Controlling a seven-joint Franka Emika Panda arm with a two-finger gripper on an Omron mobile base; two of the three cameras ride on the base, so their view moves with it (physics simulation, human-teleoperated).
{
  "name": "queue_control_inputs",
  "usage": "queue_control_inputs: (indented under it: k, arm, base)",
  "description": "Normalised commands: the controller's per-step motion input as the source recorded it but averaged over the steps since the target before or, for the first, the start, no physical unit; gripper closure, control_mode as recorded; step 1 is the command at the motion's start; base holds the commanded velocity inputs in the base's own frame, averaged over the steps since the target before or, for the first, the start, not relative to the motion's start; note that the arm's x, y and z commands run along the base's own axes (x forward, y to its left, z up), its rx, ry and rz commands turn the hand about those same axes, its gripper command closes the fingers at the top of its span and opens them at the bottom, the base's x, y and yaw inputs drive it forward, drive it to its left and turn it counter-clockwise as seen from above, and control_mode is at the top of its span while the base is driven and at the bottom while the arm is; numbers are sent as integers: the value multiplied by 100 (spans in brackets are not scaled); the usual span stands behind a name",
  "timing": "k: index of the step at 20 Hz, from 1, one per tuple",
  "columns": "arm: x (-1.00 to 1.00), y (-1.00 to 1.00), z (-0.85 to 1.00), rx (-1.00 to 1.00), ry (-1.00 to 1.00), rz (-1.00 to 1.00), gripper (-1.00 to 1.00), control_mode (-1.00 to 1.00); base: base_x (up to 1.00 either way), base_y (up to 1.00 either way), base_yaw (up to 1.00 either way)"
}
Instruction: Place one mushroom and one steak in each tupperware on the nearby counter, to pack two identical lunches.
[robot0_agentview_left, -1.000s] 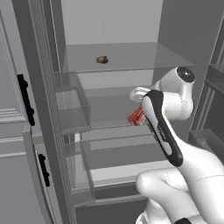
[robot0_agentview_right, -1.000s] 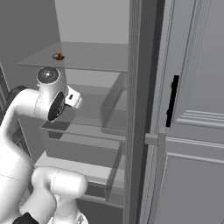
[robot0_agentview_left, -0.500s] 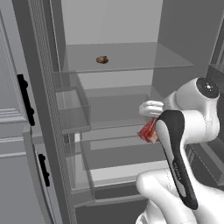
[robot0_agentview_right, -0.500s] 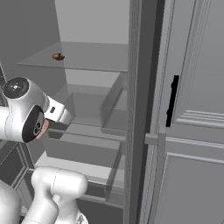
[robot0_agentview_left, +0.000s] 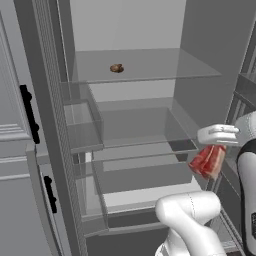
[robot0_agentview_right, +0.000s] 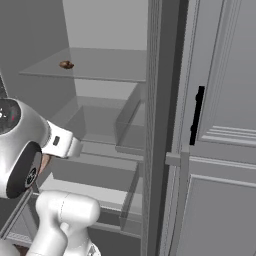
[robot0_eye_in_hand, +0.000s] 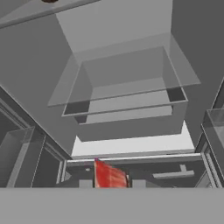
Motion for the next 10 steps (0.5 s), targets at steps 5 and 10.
queue_control_inputs:
  k: [5,10]
  arm:
    - [-23,5,0,0,0,0,100,-100]
    - [-2,0,0,0,0,0,100,100]
  base:
    - [0,0,0]
    - [-50,23,0]
